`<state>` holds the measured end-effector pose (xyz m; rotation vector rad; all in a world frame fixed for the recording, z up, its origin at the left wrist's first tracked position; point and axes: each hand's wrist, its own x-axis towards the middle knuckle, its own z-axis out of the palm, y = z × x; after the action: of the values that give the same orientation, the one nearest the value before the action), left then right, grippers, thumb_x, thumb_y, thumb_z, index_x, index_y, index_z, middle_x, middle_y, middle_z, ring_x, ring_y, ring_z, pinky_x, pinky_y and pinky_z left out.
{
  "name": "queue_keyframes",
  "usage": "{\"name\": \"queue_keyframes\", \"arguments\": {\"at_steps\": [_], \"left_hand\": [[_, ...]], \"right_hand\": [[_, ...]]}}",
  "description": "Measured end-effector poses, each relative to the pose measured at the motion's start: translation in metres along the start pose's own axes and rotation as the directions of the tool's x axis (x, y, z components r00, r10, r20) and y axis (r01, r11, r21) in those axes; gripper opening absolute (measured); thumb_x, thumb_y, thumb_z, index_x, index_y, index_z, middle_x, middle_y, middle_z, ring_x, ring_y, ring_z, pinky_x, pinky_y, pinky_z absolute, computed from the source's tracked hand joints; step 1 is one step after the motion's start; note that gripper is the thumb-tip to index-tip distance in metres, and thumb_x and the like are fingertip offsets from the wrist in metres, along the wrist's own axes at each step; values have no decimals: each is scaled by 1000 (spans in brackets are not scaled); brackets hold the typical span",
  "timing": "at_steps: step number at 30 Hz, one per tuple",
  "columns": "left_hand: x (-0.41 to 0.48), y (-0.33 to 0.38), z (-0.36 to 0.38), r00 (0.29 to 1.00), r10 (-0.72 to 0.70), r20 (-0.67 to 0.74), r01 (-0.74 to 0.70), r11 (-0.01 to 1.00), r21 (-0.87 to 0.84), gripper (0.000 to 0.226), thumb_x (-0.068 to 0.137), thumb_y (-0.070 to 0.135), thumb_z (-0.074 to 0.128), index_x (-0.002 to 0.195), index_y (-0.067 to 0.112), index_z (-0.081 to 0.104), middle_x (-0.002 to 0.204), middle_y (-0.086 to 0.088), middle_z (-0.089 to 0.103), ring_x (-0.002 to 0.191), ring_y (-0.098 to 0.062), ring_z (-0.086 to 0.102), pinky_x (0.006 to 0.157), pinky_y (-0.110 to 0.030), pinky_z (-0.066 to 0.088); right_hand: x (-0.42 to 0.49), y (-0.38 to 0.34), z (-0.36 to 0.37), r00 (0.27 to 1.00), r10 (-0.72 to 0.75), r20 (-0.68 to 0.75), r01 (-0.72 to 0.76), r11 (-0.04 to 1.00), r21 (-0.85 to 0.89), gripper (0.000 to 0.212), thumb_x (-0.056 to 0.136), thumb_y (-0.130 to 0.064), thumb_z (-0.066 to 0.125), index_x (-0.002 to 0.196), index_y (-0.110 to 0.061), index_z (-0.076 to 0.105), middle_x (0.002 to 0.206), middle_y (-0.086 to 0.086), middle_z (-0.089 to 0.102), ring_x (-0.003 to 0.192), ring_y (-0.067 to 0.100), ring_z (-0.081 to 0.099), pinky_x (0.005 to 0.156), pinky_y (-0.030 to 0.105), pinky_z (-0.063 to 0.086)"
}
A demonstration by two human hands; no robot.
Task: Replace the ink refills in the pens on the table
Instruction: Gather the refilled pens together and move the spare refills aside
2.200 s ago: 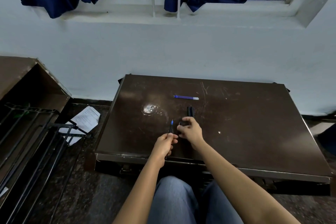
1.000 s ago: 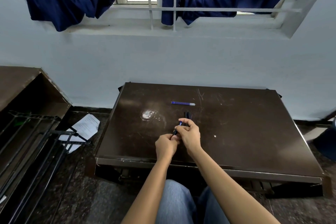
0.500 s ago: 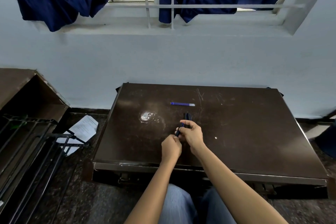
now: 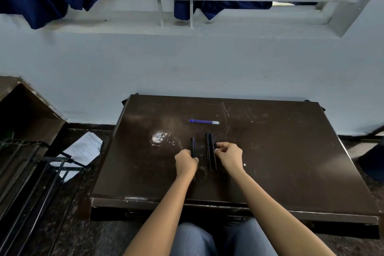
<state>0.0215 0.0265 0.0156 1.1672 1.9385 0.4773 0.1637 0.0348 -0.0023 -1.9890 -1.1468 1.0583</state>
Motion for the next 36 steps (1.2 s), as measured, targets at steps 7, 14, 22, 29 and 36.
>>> {"name": "queue_keyframes", "arguments": {"at_steps": [7,14,22,29,36], "left_hand": [[29,10,21,999,41,4,-42,996,82,18,83,13,70,94,6,58,99,-11,65,87,-22,64,66,-26,44],[40,8,33,994,109,4,-108,985,131,37,81,20,74,109,11,52,104,-8,63,94,-23,64,72,-29,46],[42,3,40,981,181,-67,-167,971,173,38,89,19,63,126,15,53,117,-5,62,106,-22,61,81,-32,46],[46,2,40,974,220,-55,-206,961,185,40,89,13,61,129,14,55,118,-5,63,106,-20,62,84,-31,48],[48,-5,33,970,235,-63,-217,954,208,40,89,10,60,129,13,56,118,-6,62,104,-21,63,84,-33,51]], "right_hand": [[11,17,20,992,-74,105,92,979,-183,53,89,-17,66,139,-20,50,113,7,53,101,19,58,98,31,47],[14,23,29,991,-119,58,128,974,-186,52,89,-16,64,139,-19,49,112,4,51,101,21,58,98,38,49],[13,28,34,984,-177,30,179,969,-170,51,89,-12,63,138,-15,51,108,6,53,86,12,54,88,27,50],[12,24,43,980,-191,51,197,966,-171,53,89,-10,64,139,-17,50,99,-1,53,86,9,53,83,20,45],[10,19,56,979,-194,56,200,968,-153,54,88,-4,63,138,-16,50,98,0,55,83,10,54,82,19,45]]}}
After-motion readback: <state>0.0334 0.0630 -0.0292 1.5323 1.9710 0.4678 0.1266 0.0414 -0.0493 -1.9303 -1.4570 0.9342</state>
